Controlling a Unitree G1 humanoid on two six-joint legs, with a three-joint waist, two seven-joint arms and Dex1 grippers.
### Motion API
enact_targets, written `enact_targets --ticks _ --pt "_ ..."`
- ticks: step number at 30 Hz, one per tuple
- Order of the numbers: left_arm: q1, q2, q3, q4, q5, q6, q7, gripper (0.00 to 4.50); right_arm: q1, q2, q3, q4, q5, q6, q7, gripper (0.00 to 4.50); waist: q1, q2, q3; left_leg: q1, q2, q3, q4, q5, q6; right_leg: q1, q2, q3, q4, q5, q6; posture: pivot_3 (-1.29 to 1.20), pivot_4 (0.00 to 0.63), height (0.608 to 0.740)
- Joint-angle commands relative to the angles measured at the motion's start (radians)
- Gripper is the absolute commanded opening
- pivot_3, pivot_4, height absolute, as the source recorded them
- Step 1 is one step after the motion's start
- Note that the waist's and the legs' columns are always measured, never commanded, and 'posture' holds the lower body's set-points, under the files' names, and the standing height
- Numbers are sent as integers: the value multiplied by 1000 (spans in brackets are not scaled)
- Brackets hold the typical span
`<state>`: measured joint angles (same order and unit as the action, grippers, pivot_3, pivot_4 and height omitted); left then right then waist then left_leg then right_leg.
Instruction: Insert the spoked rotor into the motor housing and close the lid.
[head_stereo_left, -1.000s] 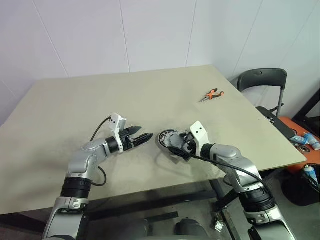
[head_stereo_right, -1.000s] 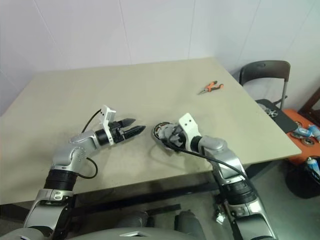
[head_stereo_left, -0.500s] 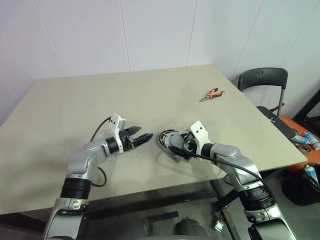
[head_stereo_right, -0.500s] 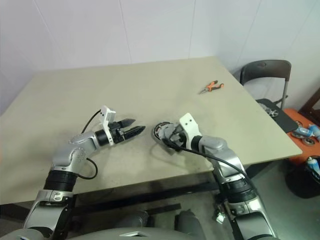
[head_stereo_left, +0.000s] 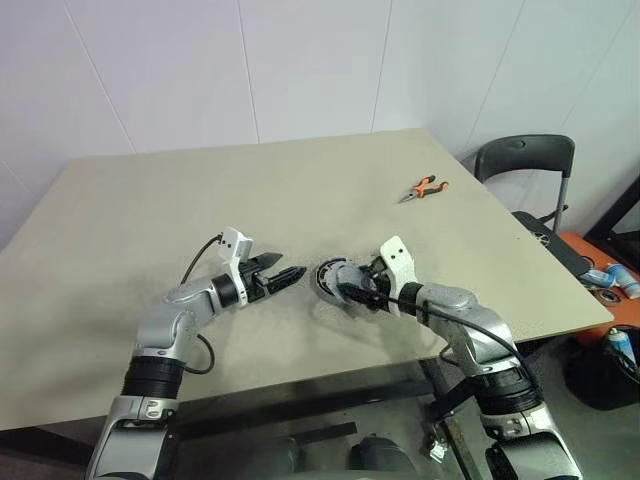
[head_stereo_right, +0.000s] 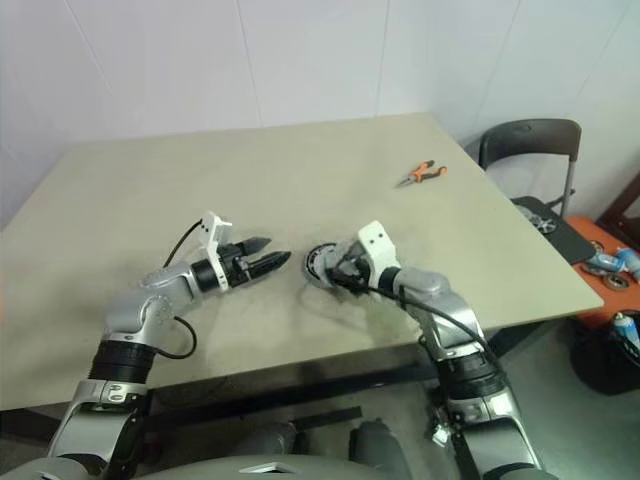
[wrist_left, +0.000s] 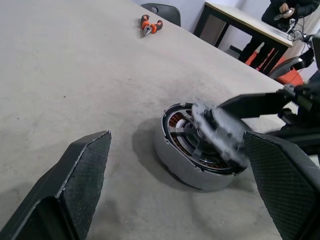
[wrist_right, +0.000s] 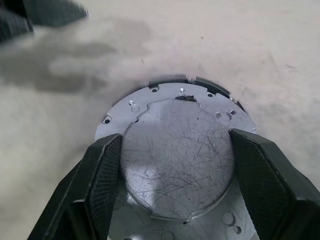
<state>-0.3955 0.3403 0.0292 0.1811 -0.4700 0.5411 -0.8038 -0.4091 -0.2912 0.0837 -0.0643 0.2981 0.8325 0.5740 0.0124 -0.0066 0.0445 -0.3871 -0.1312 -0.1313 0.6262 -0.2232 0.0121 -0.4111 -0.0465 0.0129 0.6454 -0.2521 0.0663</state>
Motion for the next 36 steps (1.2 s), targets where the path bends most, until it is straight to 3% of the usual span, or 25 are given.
enact_targets --ticks 1,5,17,30,36 --pt "-11 -1 18 -26 -12 -12 -3 4500 -62 24 -61 -63 89 68 2 3012 1 0 0 0 0 0 0 0 0 -1 0 0 0 1 2 0 0 740" --pt "-19 -3 19 -16 -10 -16 -2 4500 -106 59 -128 -64 160 139 -32 3012 1 0 0 -2 0 0 -1 0 0 -3 0 0 0 2 2 0 0 740" --pt "-15 -11 16 -15 -8 -21 -2 4500 -79 54 45 39 6 -2 -80 3012 -1 0 0 -3 0 0 -2 0 0 -4 0 0 0 2 2 0 0 740" --pt "9 -18 17 -36 -8 -20 9 4500 -127 165 -32 250 6 -50 -144 3012 -8 0 0 7 0 0 -3 0 -1 5 0 0 0 0 -1 0 0 740" --pt "5 -14 22 -31 -10 -22 9 4500 -118 163 33 220 -24 -61 -111 3012 -24 0 0 11 0 0 -5 0 -1 7 0 1 0 -1 0 0 0 740"
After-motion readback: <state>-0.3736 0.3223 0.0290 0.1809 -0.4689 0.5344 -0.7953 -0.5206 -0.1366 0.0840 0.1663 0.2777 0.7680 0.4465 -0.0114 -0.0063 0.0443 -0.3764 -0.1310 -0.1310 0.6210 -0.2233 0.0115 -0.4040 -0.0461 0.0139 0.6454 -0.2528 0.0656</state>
